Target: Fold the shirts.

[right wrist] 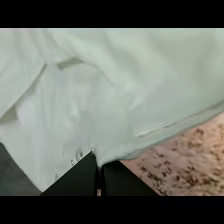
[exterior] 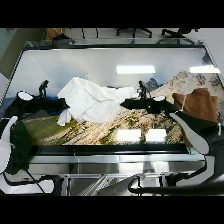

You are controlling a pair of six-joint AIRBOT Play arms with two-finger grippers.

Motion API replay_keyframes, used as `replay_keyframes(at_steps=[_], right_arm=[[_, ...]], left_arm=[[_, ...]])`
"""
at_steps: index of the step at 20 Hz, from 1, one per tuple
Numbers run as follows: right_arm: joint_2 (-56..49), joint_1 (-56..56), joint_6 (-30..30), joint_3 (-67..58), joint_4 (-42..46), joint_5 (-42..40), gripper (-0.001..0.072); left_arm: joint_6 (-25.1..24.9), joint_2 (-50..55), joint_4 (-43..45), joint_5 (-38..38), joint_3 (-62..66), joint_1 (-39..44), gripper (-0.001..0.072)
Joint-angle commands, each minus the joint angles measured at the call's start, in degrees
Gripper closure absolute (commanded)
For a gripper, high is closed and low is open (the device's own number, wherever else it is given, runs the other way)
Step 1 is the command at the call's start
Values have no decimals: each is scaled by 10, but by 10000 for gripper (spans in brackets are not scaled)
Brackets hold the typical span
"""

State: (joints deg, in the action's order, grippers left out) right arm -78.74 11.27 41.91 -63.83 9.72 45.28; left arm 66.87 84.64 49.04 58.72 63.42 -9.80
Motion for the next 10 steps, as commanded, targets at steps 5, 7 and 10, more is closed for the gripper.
replay_keyframes(at_steps=[5,7,10], right_arm=[[206,-116,23,-215,-1,116,695],[262,-148,43,-281,26,119,696],[332,-163,49,-334,69,118,695]], left_arm=[[18,-235,-40,90,218,-53,684],[32,-291,-40,90,297,-70,684],[33,-358,-40,91,370,-89,683]])
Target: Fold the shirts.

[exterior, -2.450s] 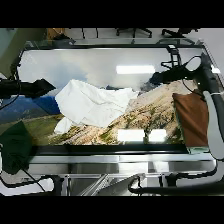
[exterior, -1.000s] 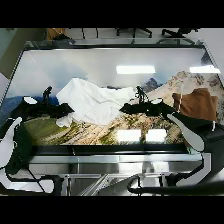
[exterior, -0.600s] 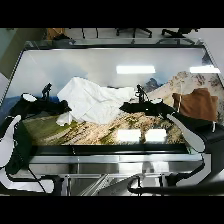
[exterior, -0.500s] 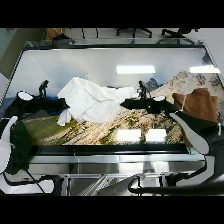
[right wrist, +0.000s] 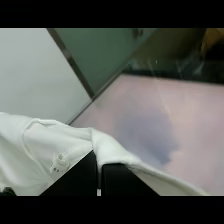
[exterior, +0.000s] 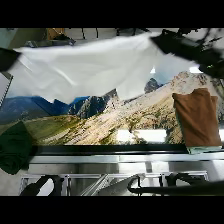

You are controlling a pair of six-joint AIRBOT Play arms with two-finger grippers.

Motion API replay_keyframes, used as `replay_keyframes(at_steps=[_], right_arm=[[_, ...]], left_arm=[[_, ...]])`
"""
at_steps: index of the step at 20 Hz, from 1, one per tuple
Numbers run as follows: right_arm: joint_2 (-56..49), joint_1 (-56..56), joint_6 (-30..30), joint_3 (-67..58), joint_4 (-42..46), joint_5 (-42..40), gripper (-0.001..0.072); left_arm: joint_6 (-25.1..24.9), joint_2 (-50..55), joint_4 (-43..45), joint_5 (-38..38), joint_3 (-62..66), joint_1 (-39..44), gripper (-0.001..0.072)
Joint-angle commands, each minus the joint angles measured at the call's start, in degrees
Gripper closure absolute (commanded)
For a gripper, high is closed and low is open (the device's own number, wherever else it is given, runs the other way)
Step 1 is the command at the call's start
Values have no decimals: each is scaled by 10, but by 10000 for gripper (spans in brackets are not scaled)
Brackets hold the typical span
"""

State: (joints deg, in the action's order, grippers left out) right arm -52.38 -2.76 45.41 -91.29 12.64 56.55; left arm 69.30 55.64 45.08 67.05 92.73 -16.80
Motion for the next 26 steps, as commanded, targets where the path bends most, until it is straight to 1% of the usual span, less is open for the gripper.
replay_keyframes(at_steps=[1,3,5,8,10,12,14,16,18,19,20,21,22,24,26], right_arm=[[86,-23,14,-61,44,6,695],[106,-23,20,-61,51,25,696],[104,-23,38,-61,72,58,695],[71,-23,59,-35,80,116,695],[39,-19,59,11,80,135,695],[4,-11,58,78,80,132,695],[-47,-1,53,149,81,122,694],[-117,11,36,218,82,86,694],[-196,18,23,257,82,36,693],[-243,18,23,259,81,23,684],[-279,16,12,256,74,21,670],[-307,14,-1,251,58,23,502],[-321,11,-5,244,48,27,395],[-318,-5,-7,226,47,44,389],[-291,-40,-6,203,58,80,389]], left_arm=[[9,-88,0,8,84,-24,683],[9,-122,0,9,68,-25,683],[9,-149,0,14,19,-25,682],[9,-165,-1,21,-95,-24,682],[9,-154,-1,24,-184,-22,682],[5,-115,0,20,-270,-5,682],[-15,-50,0,-7,-345,23,682],[-34,42,1,-70,-406,60,682],[-50,147,1,-137,-429,80,678],[-50,202,2,-150,-417,80,574],[-49,259,1,-144,-390,78,98],[-43,306,-1,-115,-355,71,25],[-42,349,-2,-67,-312,59,25],[-34,402,-1,36,-229,37,26],[-20,415,-1,119,-171,13,27]])
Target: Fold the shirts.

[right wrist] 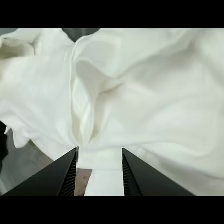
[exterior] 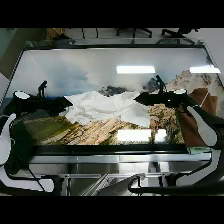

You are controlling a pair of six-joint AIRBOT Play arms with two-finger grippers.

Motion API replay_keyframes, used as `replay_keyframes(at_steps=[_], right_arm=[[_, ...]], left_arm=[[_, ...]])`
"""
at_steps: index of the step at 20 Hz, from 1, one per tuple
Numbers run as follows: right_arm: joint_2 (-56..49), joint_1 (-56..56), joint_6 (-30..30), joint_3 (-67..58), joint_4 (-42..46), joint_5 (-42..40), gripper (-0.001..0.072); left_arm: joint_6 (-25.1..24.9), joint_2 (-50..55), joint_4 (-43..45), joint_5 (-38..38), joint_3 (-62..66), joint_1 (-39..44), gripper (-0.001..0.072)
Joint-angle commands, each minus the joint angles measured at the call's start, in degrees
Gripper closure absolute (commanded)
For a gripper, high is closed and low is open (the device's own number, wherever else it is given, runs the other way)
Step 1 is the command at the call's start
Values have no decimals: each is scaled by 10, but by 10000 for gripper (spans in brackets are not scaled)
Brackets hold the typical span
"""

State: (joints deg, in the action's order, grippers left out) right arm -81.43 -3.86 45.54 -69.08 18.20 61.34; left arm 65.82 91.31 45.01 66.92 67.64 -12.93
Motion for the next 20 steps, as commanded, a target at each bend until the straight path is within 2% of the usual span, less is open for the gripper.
replay_keyframes(at_steps=[1,3,4,5,7,9,10,11,15,20], right_arm=[[19,-53,-7,-23,9,47,388],[60,-103,9,-23,30,65,385],[76,-125,26,-23,56,74,300],[87,-142,45,-20,83,80,271],[99,-161,63,-5,126,92,271],[100,-163,64,25,133,99,270],[99,-159,63,45,133,94,257],[99,-153,59,65,134,84,204],[78,-123,50,115,144,33,206],[21,-64,47,115,123,8,213]], left_arm=[[21,53,1,147,95,-35,27],[28,25,5,166,92,-56,27],[28,7,5,162,76,-61,27],[28,-10,5,152,52,-66,27],[26,-43,5,121,-16,-66,27],[20,-62,3,96,-83,-62,27],[14,-66,2,88,-106,-57,27],[10,-66,-1,74,-125,-51,27],[10,-66,-2,-31,-144,-12,27],[11,-66,0,-40,-72,21,46]])
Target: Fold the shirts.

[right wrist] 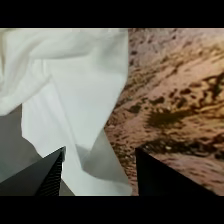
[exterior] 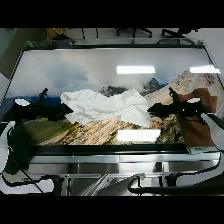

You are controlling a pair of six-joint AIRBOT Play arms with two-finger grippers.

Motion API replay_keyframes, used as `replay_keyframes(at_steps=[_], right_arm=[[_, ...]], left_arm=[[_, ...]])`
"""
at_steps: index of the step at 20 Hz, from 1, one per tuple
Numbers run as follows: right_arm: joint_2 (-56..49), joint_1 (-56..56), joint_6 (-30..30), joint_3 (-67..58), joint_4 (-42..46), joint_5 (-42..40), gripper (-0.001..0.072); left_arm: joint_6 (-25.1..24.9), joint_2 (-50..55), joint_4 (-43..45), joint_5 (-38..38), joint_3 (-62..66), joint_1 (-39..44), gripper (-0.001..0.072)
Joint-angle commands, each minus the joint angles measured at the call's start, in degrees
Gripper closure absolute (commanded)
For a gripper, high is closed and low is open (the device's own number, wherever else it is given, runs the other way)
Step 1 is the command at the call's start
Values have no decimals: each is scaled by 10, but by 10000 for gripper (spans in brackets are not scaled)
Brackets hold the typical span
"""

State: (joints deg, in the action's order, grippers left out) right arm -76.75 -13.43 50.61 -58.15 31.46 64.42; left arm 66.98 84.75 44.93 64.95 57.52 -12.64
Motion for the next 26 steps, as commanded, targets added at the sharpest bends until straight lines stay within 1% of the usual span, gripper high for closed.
replay_keyframes(at_steps=[1,2,3,4,5,6,7,9,11,13,15,17,20,22,24,26], right_arm=[[-30,44,-20,6,-29,-27,214],[-30,56,-35,6,-51,-34,216],[-30,65,-47,5,-75,-42,225],[-30,70,-58,5,-99,-47,363],[-30,71,-66,3,-119,-46,469],[-30,71,-67,1,-139,-45,567],[-29,70,-67,-2,-153,-43,692],[-20,68,-66,-14,-167,-28,694],[5,60,-59,-57,-180,16,694],[55,41,-29,-127,-182,42,694],[113,16,-5,-220,-182,47,695],[169,-12,5,-323,-182,46,695],[244,-57,5,-460,-182,41,695],[291,-89,4,-516,-179,15,695],[333,-117,4,-550,-143,-28,695],[360,-135,4,-562,-100,-44,696]], left_arm=[[-1,-1,1,-19,42,25,46],[-2,-1,1,-16,51,33,48],[-2,-1,1,-13,57,40,150],[-2,-1,1,-12,61,47,470],[-12,-1,-1,-13,62,55,671],[-12,-1,0,-15,62,61,682],[-12,-1,-1,-16,62,65,683],[-13,-3,-24,-1,80,61,685],[-15,-26,-71,38,130,40,686],[-9,-75,-96,57,204,15,686],[14,-139,-106,58,301,-23,686],[35,-202,-105,36,401,-64,686],[47,-287,-102,-61,532,-125,686],[47,-328,-99,-106,596,-176,686],[46,-358,-99,-119,625,-244,686],[47,-375,-102,-123,621,-295,686]])
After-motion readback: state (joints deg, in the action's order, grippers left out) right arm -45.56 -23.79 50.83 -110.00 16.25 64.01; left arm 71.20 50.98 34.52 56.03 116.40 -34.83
